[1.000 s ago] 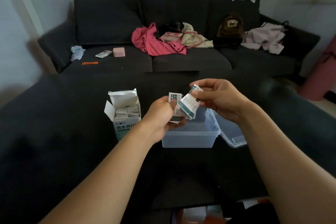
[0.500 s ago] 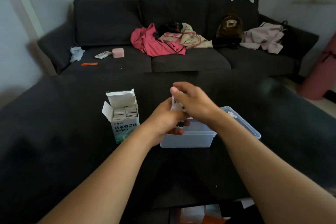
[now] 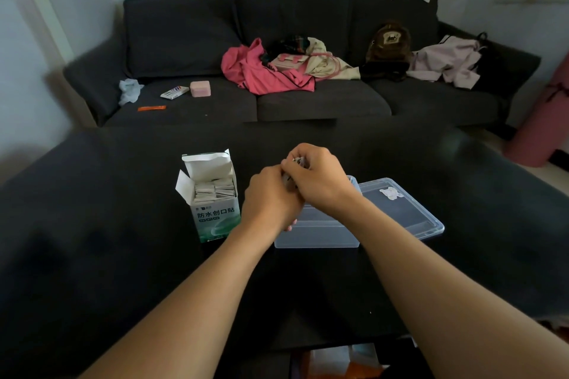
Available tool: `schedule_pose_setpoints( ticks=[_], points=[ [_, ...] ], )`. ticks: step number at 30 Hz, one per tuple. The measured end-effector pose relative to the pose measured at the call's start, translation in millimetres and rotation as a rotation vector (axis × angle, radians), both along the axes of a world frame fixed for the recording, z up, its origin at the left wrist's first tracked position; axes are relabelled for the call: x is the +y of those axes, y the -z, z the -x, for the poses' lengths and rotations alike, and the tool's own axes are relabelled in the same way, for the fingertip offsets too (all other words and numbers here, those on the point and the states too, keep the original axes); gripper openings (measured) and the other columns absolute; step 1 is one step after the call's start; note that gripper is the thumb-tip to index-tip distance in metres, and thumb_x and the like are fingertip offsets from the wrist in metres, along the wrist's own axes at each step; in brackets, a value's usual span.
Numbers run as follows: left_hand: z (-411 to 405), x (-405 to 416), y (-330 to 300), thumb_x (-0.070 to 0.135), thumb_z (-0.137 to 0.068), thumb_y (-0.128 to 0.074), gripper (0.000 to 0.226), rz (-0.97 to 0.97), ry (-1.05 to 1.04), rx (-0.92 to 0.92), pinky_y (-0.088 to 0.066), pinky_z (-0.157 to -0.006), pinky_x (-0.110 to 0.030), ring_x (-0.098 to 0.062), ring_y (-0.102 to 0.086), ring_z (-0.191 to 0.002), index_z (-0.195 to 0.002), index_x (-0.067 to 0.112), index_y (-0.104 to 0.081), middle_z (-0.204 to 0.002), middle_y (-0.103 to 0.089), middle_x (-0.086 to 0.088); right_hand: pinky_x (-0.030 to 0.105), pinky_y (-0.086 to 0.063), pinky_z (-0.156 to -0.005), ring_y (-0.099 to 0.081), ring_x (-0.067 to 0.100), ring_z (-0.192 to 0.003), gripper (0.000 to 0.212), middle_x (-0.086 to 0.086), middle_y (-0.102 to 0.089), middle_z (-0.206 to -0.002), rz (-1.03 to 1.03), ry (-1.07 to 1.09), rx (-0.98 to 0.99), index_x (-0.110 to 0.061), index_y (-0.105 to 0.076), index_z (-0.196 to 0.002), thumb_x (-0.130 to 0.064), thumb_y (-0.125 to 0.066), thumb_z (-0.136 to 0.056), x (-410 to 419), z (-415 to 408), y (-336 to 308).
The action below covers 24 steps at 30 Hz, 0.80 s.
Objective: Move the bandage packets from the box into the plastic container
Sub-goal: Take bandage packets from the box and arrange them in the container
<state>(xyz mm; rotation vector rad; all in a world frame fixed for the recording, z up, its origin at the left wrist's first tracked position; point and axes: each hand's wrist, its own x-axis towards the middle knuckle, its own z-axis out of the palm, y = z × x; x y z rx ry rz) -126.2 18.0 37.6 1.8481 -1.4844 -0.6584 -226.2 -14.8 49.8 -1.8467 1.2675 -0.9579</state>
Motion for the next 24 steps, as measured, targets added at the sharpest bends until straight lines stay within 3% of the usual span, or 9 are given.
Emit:
schedule_pose_setpoints(
  ticks=[4, 7, 9, 12, 15, 20, 24],
  points=[
    [-3, -3, -4, 0.024, -0.099, -0.058, 0.018, -0.056, -0.058, 0.119, -0.045, -0.038, -0.021, -0.015, -0.065, -0.046, -0.090, 0.011, -0.066, -0.071, -0.072, -0.012, 0.018, -0.045, -0.069, -0.062, 0.004, -0.088, 0.020, -0.006, -0.067, -0.098, 0.029, -0.074, 0.006, -0.020, -0.069, -0.112, -0.031, -0.055, -0.101, 1, -1, -1],
    [-8, -6, 0, 0.023, -0.096, -0.060, 0.015, -0.071, -0.087, 0.115, -0.046, -0.041, -0.024, -0.022, -0.069, -0.060, -0.093, 0.011, -0.068, -0.081, -0.073, -0.013, 0.024, -0.048, -0.088, -0.058, 0.012, -0.115, 0.049, -0.001, -0.061, -0.131, 0.091, -0.136, 0.129, -0.019, -0.055, -0.140, -0.046, -0.054, -0.099, 2, -1, 4],
    [-9, -8, 1, 0.027, -0.097, -0.058, 0.020, -0.061, -0.069, 0.133, -0.049, -0.045, -0.026, -0.023, -0.070, -0.065, -0.088, 0.013, -0.069, -0.084, -0.073, -0.012, 0.026, -0.049, -0.095, -0.055, 0.014, -0.121, 0.056, 0.001, -0.054, -0.141, 0.104, -0.134, 0.088, -0.019, -0.045, -0.149, -0.047, -0.051, -0.101, 2, 2, 4],
    [-8, -8, -1, 0.026, -0.099, -0.057, 0.021, -0.063, -0.051, 0.172, -0.050, -0.046, -0.027, -0.022, -0.070, -0.067, -0.088, 0.014, -0.069, -0.083, -0.072, -0.011, 0.014, -0.056, -0.067, -0.067, 0.019, -0.094, 0.037, -0.003, -0.063, -0.119, 0.030, -0.182, 0.014, -0.021, -0.054, -0.138, -0.036, -0.049, -0.104, 2, 3, 3],
    [-9, -6, -1, 0.025, -0.100, -0.056, 0.021, -0.059, -0.074, 0.146, -0.048, -0.042, -0.025, -0.021, -0.068, -0.064, -0.085, 0.015, -0.066, -0.083, -0.071, -0.011, 0.015, -0.052, -0.058, -0.066, 0.012, -0.082, 0.020, -0.006, -0.064, -0.097, 0.079, -0.161, 0.069, -0.020, -0.063, -0.116, -0.029, -0.050, -0.104, 3, -2, 6],
    [-14, -3, -3, 0.023, -0.099, -0.055, 0.026, -0.070, 0.005, 0.122, -0.049, -0.043, -0.024, -0.017, -0.066, -0.055, -0.079, 0.011, -0.066, -0.073, -0.069, -0.009, 0.021, -0.046, -0.063, -0.061, 0.007, -0.076, 0.016, -0.004, -0.064, -0.088, 0.040, -0.084, 0.035, -0.019, -0.062, -0.104, -0.032, -0.053, -0.103, -2, -4, 6],
    [-17, 1, -5, 0.031, -0.096, -0.065, 0.018, -0.148, 0.074, 0.527, -0.043, -0.042, -0.021, -0.010, -0.060, -0.051, -0.093, 0.014, -0.069, -0.063, -0.062, -0.001, 0.030, -0.060, -0.078, -0.070, 0.016, -0.085, 0.031, 0.006, -0.072, -0.096, -0.224, -0.087, -0.272, -0.012, -0.067, -0.107, -0.040, -0.063, -0.096, -6, 5, 0]
  ],
)
